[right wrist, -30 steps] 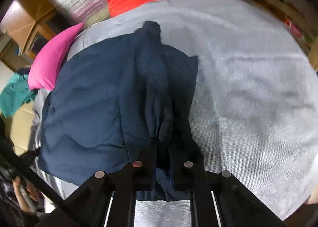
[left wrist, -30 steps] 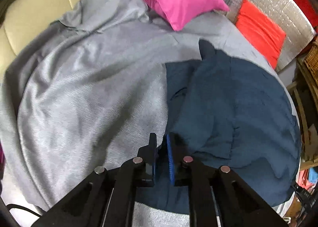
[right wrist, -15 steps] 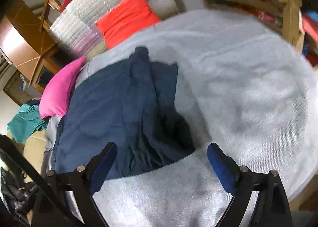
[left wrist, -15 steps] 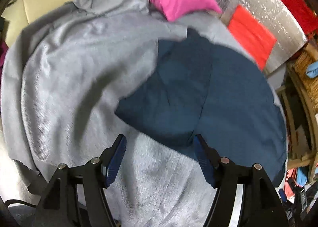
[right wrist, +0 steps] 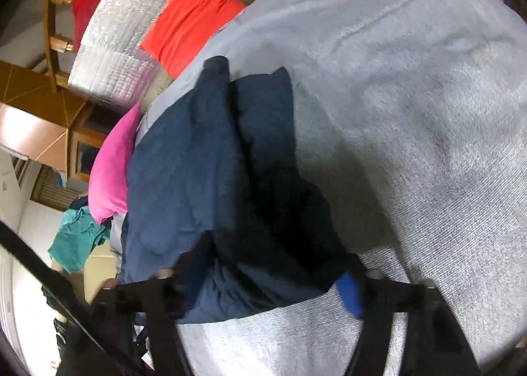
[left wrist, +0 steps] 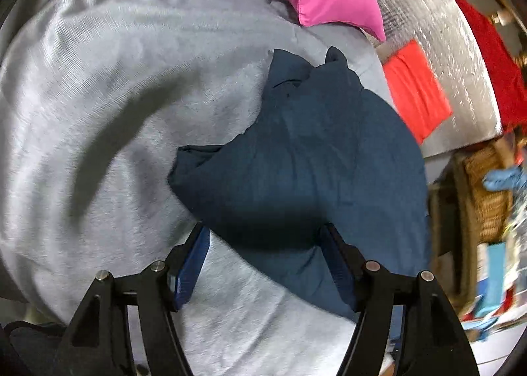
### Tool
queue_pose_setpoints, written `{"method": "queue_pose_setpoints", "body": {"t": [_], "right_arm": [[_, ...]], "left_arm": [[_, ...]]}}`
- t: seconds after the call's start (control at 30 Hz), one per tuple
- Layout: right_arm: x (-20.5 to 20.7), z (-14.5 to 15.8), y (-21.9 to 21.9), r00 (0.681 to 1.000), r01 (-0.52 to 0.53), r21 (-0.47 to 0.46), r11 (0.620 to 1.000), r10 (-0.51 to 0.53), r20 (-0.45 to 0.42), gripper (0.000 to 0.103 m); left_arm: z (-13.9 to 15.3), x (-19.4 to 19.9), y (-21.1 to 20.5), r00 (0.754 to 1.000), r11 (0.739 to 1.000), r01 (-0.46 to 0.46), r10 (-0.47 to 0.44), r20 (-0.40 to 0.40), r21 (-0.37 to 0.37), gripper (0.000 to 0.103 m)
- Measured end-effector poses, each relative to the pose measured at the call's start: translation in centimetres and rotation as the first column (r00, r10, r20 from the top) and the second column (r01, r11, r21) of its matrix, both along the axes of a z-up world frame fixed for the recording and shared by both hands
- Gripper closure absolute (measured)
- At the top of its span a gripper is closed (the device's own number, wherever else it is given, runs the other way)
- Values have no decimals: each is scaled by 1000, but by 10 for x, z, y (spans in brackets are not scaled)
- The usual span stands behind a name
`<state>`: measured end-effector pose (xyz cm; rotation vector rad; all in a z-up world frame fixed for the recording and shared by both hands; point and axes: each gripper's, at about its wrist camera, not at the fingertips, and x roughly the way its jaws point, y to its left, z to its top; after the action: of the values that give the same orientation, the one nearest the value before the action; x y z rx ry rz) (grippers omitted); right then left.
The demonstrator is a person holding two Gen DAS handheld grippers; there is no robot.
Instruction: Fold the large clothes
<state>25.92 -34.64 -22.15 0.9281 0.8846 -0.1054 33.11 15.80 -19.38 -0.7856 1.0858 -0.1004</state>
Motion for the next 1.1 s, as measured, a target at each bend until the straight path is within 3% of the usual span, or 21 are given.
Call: {"method": "queue_pose_setpoints", "body": {"t": [0.1, 0.13, 0.2, 0.27, 0.37, 0.43, 0.47, 0.5, 0.53, 0.67, 0.87, 0.97, 1.1], "right_arm": [[0, -5, 1, 1000, -13, 18, 1000, 13, -7, 47], [-1, -5, 1, 1000, -16, 16, 1000, 16, -6, 49], [-2, -5, 1, 1000, -23, 22, 999, 23, 1, 65], [-3, -2, 1, 999, -36, 27, 999, 36, 12, 72], [-1, 0, -7, 998, -62, 82, 995, 60, 34, 73], [-2, 1, -11, 997, -65, 106, 992, 61, 41, 65], [-4, -1, -13, 998, -52, 124, 991, 47, 42, 45], [-6, -3, -16, 999, -38, 146, 989, 31, 45, 14], [-10, -6, -20, 999, -8, 180, 984, -1, 52, 8], [-16, -9, -29, 993, -9, 288, 958, -27, 119, 8], [-11, -3, -18, 993, -39, 236, 971, 11, 117, 8], [-7, -1, -11, 996, -50, 165, 985, 38, 75, 8], [-2, 9, -1, 999, -50, -46, 998, 49, -13, 9]], "left_arm": [[-11, 7, -4, 1000, 998, 10, -11, -13, -69, 34], [-14, 7, -5, 1000, 996, 9, -11, -16, -93, 43], [-15, 6, -6, 1000, 993, 8, -10, -22, -121, 53], [-10, 3, -4, 1000, 992, 8, -9, -5, -128, 68], [-3, -4, -3, 1000, 990, 13, -11, 11, -144, 72], [-6, -6, -4, 1000, 990, 12, -13, -5, -144, 69], [-9, -5, -4, 1000, 988, 2, -6, -22, -153, 66], [-11, -2, -3, 999, 986, -5, -1, -34, -165, 65], [-14, 0, -3, 999, 983, -16, 7, -51, -184, 60], [-19, 1, 0, 996, 979, -33, 16, -85, -203, 48], [-16, 4, -2, 996, 982, -24, 7, -88, -186, 44], [-15, 2, -3, 996, 990, -21, 10, -86, -137, 36], [-8, 7, -14, 998, 999, -5, 1, -61, -54, 34]]}}
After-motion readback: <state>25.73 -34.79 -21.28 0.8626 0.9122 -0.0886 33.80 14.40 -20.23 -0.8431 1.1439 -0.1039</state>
